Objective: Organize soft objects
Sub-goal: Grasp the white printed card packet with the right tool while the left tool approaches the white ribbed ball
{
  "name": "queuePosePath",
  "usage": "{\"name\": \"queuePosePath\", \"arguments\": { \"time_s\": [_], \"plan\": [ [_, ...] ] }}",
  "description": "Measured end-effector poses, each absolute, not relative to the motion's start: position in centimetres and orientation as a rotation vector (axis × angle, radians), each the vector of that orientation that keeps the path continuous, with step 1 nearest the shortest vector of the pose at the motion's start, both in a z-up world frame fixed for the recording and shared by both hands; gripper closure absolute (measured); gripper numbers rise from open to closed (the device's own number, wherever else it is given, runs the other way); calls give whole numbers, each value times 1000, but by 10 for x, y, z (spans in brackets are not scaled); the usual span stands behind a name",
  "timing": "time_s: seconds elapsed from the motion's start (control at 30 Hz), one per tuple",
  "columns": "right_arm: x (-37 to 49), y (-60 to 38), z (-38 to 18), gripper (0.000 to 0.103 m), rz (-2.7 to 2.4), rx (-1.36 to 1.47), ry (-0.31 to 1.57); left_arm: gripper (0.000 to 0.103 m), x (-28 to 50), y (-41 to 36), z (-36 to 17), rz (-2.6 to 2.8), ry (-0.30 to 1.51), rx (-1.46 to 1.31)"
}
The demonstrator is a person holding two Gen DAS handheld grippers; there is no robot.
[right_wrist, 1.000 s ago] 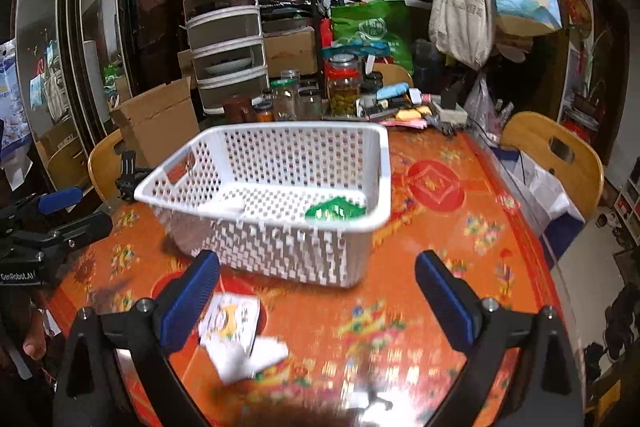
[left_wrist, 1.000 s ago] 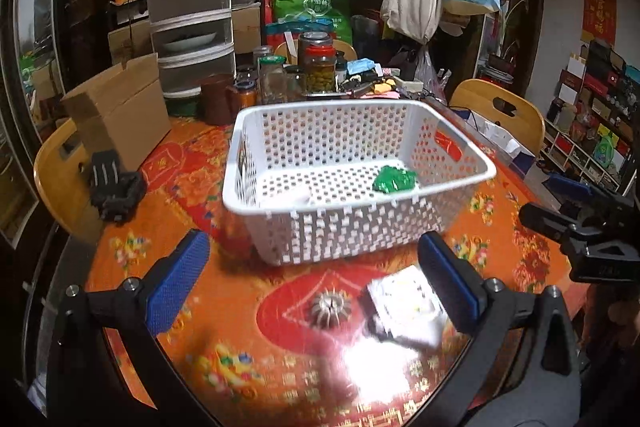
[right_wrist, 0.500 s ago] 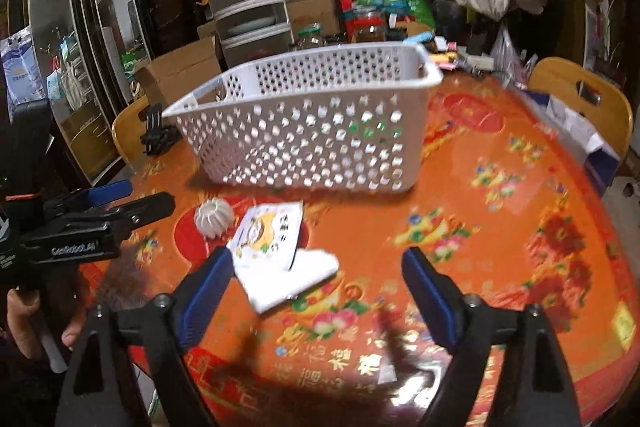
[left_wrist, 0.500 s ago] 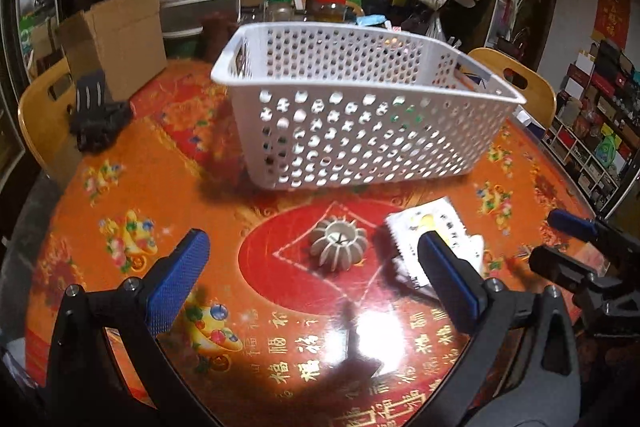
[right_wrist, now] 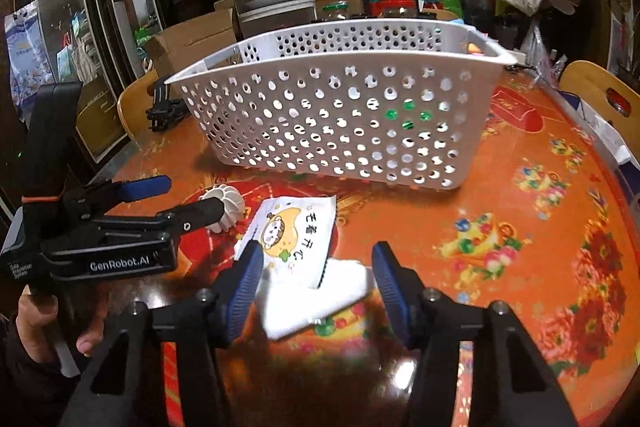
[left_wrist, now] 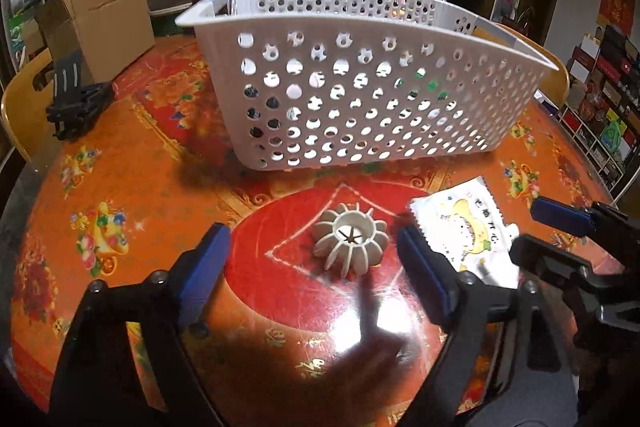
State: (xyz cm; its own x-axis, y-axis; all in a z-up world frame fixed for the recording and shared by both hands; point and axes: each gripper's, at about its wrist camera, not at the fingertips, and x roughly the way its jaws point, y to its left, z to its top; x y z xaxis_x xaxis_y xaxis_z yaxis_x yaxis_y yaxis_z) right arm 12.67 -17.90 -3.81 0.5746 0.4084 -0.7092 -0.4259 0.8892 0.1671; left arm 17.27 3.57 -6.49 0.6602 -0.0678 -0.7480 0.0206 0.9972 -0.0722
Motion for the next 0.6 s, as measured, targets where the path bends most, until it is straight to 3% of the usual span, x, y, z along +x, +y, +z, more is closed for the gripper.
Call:
{"name": "queuePosePath", "arguments": {
  "time_s": [0.33, 0.53, 0.6],
  "plan": [
    [151, -165, -52, 55, 516, -31, 867, 29, 180, 32, -70, -70, 851, -38],
    [150, -158, -56, 77, 535, -51, 863, 31, 179, 29, -71, -77, 858, -26],
    [147, -158, -54, 89, 534, -57, 845, 31, 179, 28, -72, -78, 861, -22]
  ]
}}
